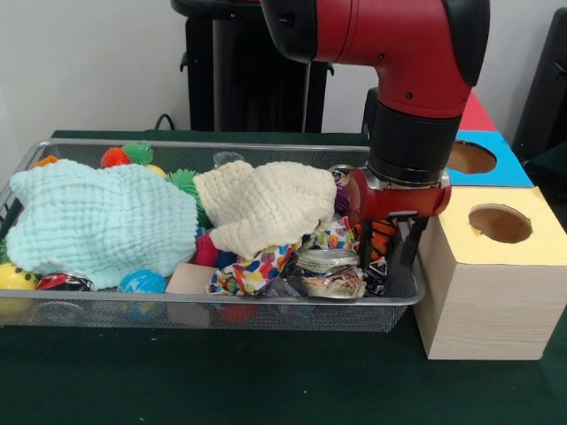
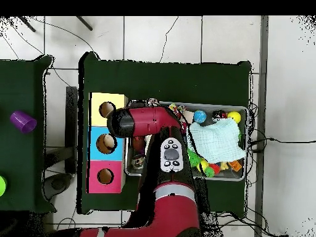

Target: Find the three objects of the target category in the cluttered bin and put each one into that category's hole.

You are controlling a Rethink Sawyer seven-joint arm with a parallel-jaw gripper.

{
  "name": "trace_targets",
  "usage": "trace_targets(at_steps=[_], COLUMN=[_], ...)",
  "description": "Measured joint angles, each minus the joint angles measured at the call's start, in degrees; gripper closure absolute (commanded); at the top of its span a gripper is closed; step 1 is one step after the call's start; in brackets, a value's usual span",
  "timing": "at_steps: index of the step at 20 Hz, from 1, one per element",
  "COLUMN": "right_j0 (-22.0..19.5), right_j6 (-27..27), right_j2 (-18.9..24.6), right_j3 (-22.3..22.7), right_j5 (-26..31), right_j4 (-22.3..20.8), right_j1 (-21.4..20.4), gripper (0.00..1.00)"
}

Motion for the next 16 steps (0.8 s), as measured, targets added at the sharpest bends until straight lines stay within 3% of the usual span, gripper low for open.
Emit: trace_targets(at_steps=[16], right_j0=[-0.40], right_j6=[0.00], right_j2=[-0.30], right_j3=[-1.16], right_j5=[-0.01], right_j4=[-0.02], right_j1=[2.99], gripper=[0.00])
